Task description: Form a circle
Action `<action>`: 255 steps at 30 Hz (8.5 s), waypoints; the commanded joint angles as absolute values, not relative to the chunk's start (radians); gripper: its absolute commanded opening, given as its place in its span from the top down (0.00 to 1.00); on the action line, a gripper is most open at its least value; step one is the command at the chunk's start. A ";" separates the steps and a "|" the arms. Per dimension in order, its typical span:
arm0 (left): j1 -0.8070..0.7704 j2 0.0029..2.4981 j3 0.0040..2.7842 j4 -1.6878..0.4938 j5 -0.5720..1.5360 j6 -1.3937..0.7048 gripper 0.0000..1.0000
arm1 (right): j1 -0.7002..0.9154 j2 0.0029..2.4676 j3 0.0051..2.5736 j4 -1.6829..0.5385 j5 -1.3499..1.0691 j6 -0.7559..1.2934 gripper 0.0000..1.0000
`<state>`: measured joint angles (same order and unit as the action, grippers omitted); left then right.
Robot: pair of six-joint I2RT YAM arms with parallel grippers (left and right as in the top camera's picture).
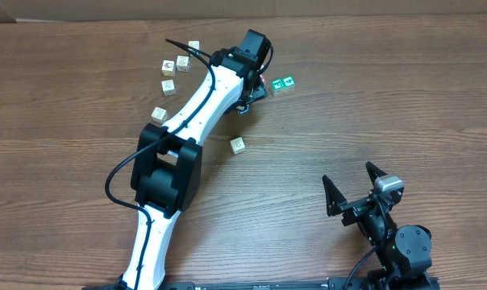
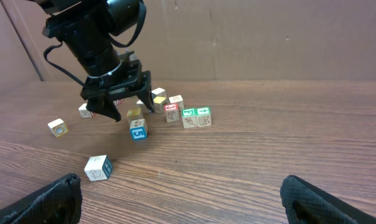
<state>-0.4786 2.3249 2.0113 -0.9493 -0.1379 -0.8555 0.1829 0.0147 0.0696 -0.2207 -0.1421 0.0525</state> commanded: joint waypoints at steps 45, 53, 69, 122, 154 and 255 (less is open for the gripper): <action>-0.470 2.414 2.096 -1.029 -0.176 -0.909 0.79 | 0.175 0.003 0.067 -0.215 -0.144 0.056 0.00; -0.480 2.390 2.381 -1.321 -0.250 -0.830 0.92 | 0.175 0.003 0.067 -0.215 -0.144 0.056 0.00; -0.708 2.328 2.392 -1.405 -0.239 -0.402 0.95 | 0.175 0.003 0.067 -0.215 -0.143 0.056 0.00; -0.717 1.741 1.171 -0.852 -0.103 -1.192 0.96 | 0.175 0.003 0.067 -0.215 -0.144 0.056 0.00; -0.719 1.849 1.138 -0.667 -0.191 -0.546 0.96 | 0.175 0.003 0.067 -0.215 -0.144 0.056 0.00; -0.690 1.876 1.385 -0.858 -0.139 -0.564 0.82 | 0.175 0.003 0.067 -0.215 -0.144 0.056 0.00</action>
<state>-0.6876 1.8656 1.4174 -0.8509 -0.1165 -0.5289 0.1829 0.0147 0.0696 -0.2203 -0.1417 0.0521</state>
